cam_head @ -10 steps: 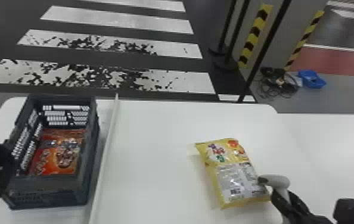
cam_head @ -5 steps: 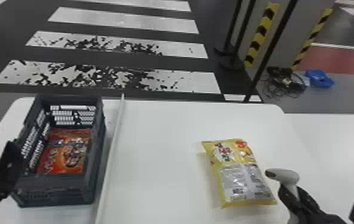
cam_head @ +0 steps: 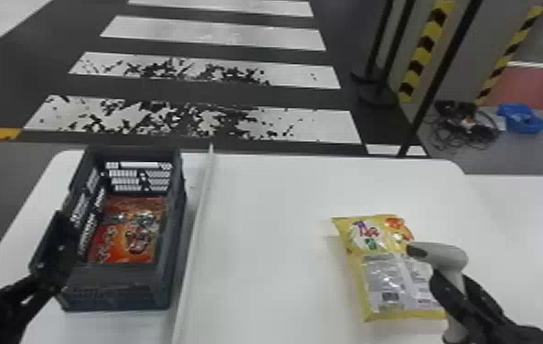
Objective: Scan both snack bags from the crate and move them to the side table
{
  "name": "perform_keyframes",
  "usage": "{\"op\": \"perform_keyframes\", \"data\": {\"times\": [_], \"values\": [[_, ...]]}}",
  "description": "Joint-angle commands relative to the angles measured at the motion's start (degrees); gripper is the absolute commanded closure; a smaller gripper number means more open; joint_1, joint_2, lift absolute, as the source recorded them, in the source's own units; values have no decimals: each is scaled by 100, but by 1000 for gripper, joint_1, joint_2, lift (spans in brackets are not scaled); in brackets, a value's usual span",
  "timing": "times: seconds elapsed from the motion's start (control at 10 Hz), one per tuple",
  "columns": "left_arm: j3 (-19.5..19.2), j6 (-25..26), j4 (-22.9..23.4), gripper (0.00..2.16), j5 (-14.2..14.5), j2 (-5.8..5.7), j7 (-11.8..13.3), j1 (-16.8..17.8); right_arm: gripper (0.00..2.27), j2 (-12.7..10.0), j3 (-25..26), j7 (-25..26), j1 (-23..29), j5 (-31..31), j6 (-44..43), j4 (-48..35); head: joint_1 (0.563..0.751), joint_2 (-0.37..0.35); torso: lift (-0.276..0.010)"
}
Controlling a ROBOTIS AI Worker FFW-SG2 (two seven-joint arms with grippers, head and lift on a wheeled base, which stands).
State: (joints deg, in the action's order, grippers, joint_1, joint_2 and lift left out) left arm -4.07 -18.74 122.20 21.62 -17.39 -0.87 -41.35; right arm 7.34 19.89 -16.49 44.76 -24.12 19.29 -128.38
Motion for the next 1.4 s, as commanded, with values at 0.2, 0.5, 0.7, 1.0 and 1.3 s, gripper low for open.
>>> {"op": "perform_keyframes", "data": {"times": [0.2,0.5,0.7,1.0,1.3], "values": [[117,7,-4,33,105,-106,-44,109,2240,-304,-328,40,903,267,-720,-311,695,-38,-95],[222,24,49,33,53,-98,-203,118,2240,-321,-626,40,1193,557,-1036,-258,695,-10,-95],[214,42,67,33,0,-98,-264,74,2240,-321,-864,58,1123,803,-1212,23,695,10,-95],[170,24,216,33,-44,-71,-264,-40,2240,-269,-978,67,886,856,-1352,524,695,25,-95],[161,7,234,33,-53,-54,-264,-67,2240,-242,-978,67,807,830,-1440,594,695,28,-95]]}}
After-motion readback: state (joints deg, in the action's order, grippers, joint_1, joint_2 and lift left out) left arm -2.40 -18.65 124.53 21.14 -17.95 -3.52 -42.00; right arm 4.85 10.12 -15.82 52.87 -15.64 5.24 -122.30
